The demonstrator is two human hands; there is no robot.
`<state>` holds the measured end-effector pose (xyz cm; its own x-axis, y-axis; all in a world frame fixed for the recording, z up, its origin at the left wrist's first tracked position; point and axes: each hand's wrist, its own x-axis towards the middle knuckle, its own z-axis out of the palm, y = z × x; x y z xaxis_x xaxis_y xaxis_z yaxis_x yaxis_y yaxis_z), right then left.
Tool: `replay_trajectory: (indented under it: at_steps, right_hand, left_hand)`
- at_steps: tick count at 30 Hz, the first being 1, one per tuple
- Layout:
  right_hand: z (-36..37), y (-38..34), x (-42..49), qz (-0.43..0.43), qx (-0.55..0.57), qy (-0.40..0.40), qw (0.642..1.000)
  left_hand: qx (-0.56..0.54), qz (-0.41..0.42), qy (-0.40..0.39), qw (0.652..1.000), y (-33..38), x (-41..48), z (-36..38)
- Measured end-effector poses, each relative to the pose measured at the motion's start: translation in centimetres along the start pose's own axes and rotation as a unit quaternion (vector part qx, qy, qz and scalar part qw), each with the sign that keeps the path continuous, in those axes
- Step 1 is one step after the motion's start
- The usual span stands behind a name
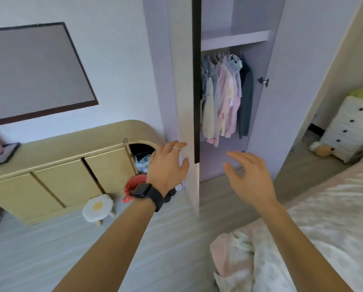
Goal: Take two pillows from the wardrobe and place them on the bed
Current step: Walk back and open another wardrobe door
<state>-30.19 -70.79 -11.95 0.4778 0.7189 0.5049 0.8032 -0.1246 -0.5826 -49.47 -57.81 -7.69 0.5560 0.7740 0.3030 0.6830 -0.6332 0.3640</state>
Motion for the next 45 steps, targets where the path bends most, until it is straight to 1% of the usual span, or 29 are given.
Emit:
replay_trajectory:
  at_steps: [3,6,9,12,15,18,22,28,31,35,40,45]
  right_hand:
    - [1.4,5.5,3.6,0.045,-0.034,-0.001,0.998]
    - [2.4,10.4,7.3,0.089,-0.051,0.018,0.995]
    - [2.2,13.9,10.3,0.143,-0.075,0.058,0.985]
    - [1.9,17.1,12.9,0.201,-0.087,0.068,0.973]
    - [1.5,19.1,13.7,0.225,-0.100,0.087,0.965]
    - [1.4,21.4,14.8,0.265,-0.128,0.131,0.947]
    - [1.8,24.0,15.6,0.317,-0.158,0.156,0.922]
    - [2.3,26.4,16.6,0.421,-0.176,0.190,0.870]
    - [2.5,26.9,16.5,0.432,-0.181,0.206,0.859]
    - [1.7,30.4,17.5,0.458,-0.183,0.210,0.844]
    - [-0.8,36.8,20.3,0.475,-0.178,0.211,0.836]
    - [-5.5,45.7,24.5,0.481,-0.183,0.216,0.830]
  left_hand:
    - [-0.011,0.056,-0.030,0.998,0.8,6.7,5.0]
    - [-0.036,0.083,-0.055,0.994,1.9,13.4,9.8]
    - [-0.055,0.113,-0.090,0.988,3.5,18.8,13.5]
    - [-0.088,0.142,-0.117,0.979,5.3,23.8,16.7]
    - [-0.104,0.176,-0.130,0.970,6.9,27.0,19.2]
    - [-0.115,0.214,-0.169,0.955,9.2,30.7,22.8]
    - [-0.107,0.273,-0.229,0.928,12.3,34.5,27.4]
    - [-0.112,0.339,-0.288,0.889,16.6,38.6,33.0]
    - [-0.113,0.350,-0.300,0.880,18.3,39.5,35.0]
    - [-0.115,0.355,-0.329,0.867,22.2,41.3,39.1]
    - [-0.113,0.376,-0.333,0.857,27.0,43.8,43.2]
    - [-0.116,0.390,-0.331,0.852,34.7,48.5,47.6]
